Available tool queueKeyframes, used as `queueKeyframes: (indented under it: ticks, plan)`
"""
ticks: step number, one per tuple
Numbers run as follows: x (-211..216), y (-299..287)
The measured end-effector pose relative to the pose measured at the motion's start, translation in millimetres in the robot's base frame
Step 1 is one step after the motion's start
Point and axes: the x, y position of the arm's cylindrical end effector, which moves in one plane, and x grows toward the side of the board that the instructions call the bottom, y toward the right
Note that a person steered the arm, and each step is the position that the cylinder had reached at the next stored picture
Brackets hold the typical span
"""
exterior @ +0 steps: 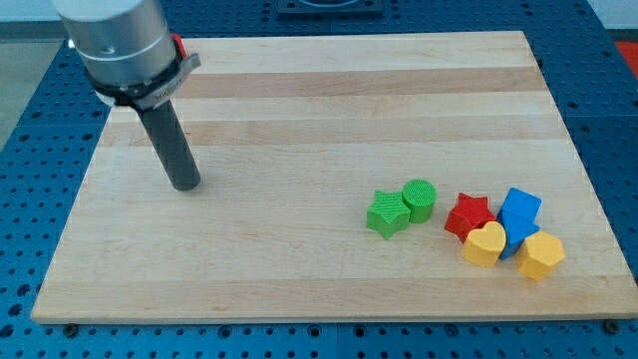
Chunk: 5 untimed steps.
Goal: Point your arm at the bottom center of the board
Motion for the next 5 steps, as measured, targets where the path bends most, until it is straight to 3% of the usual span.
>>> queueKeyframes:
  ticks: [2, 3, 5]
  plan:
    - [112, 79]
    - [139, 139]
    - [105, 192]
